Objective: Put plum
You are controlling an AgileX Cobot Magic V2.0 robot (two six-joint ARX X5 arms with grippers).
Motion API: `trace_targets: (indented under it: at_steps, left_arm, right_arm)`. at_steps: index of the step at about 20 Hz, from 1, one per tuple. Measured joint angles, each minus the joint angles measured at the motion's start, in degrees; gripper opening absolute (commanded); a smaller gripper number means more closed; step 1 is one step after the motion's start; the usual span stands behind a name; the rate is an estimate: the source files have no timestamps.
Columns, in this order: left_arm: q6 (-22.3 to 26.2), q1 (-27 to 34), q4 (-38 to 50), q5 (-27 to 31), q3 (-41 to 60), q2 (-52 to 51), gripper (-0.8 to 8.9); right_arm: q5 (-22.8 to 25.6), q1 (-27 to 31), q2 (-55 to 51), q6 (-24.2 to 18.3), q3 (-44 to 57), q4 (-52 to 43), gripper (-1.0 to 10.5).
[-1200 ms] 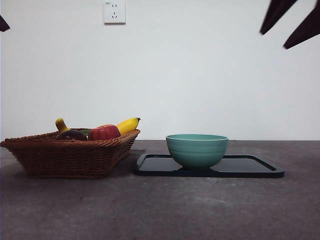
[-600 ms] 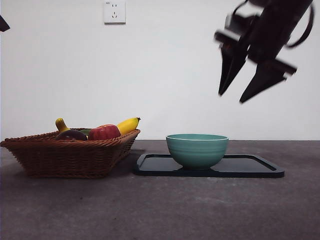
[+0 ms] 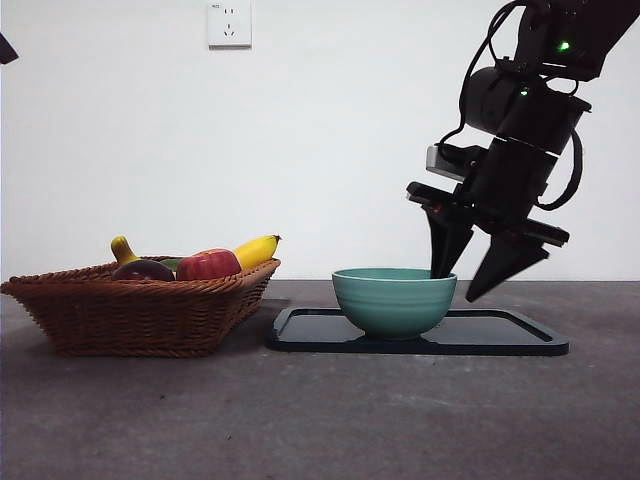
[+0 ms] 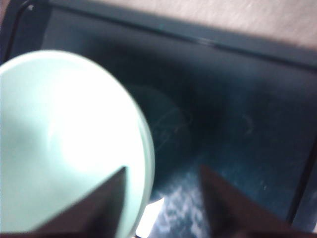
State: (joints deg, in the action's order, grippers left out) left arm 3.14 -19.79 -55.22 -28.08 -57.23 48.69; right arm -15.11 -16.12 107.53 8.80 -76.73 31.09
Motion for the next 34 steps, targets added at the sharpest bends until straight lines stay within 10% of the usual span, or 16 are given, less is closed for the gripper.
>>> trace_targets:
  at_steps: [10, 22, 34]
  left_arm:
    - [0.00, 0.00, -0.77, 0.00, 0.00, 0.00, 4.32]
    - [0.00, 0.00, -0.77, 0.00, 0.00, 0.00, 4.32]
    - [0.00, 0.00, -0.77, 0.00, 0.00, 0.00, 4.32]
  right_arm:
    - [0.31, 0.00, -2.03, 0.04, -0.17, -0.52, 0.1]
    - [0.31, -3.87, -32.26, -1.57, -0.26, 16.79, 0.1]
    - [2.08, -14.84, -37.53, 0.44, 25.55, 3.87, 0.1]
